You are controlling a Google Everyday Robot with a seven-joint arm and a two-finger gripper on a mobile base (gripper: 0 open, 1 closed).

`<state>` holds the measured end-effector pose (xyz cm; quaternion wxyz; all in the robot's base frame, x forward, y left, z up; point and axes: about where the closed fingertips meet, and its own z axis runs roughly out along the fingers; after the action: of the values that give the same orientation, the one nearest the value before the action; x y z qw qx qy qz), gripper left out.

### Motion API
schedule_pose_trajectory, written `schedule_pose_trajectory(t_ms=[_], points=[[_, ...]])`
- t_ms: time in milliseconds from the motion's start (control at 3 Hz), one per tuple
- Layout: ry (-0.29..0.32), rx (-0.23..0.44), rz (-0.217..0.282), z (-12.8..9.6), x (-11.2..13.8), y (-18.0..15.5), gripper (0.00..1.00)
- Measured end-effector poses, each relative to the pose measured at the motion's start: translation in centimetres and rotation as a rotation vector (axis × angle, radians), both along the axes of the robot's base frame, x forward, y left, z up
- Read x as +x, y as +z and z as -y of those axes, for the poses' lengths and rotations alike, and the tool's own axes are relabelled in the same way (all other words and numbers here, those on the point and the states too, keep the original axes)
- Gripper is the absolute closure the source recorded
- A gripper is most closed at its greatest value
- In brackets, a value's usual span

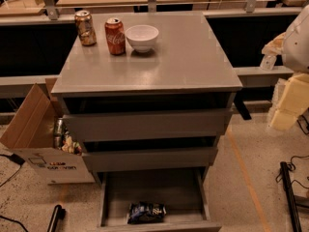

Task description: Pick blue chip bag from bottom drawer and place on counter

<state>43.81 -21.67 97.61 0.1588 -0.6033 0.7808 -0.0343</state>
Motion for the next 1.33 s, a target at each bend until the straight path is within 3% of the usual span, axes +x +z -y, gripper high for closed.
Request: schedule_pose_trajectory(t_ms=[333, 1000, 1333], points=[[0.000, 0.000, 0.000, 0.0, 0.0, 0.0, 0.00], [0.104, 0.219, -0.056, -6.3, -1.5, -13.9, 0.00], [0.090, 0.219, -0.052, -6.7, -1.8, -16.9, 0.00]])
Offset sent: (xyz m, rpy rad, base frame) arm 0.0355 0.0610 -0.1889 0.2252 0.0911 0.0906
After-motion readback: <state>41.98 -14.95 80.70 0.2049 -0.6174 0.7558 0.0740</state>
